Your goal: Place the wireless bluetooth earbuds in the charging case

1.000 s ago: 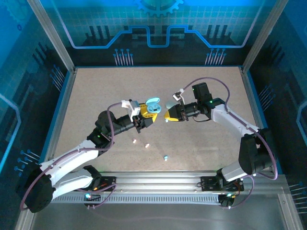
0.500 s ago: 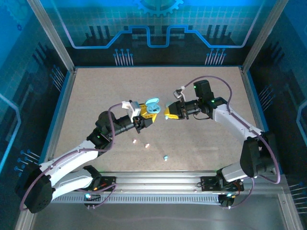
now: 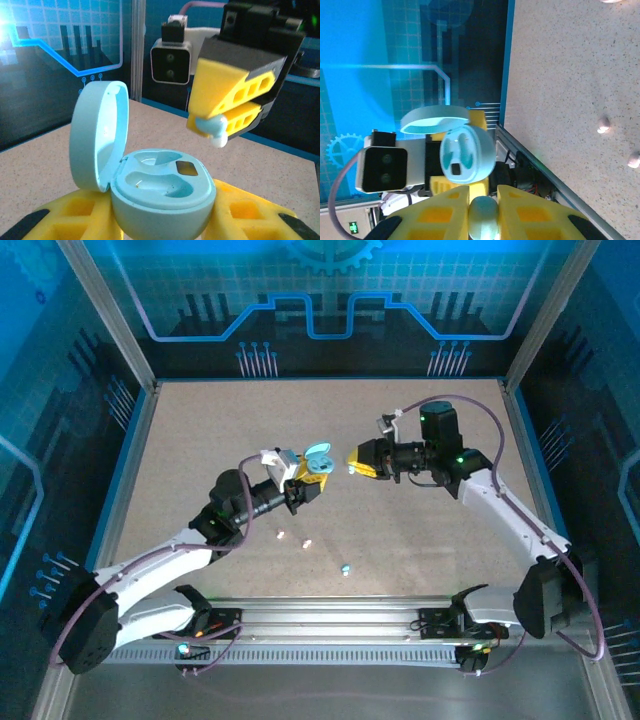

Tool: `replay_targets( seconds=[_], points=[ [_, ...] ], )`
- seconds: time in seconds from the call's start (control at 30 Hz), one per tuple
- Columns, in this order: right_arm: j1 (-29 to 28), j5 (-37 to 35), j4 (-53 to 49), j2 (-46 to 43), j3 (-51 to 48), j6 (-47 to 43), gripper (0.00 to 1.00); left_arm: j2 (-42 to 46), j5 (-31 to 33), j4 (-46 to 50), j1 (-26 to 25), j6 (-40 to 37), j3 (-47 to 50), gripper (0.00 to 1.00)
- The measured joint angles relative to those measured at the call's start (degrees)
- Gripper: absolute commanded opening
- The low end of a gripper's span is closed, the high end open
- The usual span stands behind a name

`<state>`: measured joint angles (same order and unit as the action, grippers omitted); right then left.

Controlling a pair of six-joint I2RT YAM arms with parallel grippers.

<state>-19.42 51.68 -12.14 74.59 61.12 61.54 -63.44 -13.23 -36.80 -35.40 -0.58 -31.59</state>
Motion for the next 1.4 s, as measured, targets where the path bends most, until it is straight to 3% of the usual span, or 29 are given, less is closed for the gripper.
replay_targets(
  seconds=[0.5, 0.83, 1.4],
  points=[
    [-2.3, -3.4, 2.8, -2.0, 0.1, 2.7, 0.21, -6.4, 0.0, -8.2, -0.1, -1.1, 0.0, 0.27],
    [-9.0, -13.6, -1.7, -2.3, 6.5, -6.2, 0.21, -7.3, -0.7, -12.8, -1.1, -1.7, 0.0, 0.27],
    [-13.6, -21.9, -5.4, -1.6, 9.9, -12.5, 0.2, -7.6, -2.2, -14.1, -2.0, -2.6, 0.0, 0.28]
  ],
)
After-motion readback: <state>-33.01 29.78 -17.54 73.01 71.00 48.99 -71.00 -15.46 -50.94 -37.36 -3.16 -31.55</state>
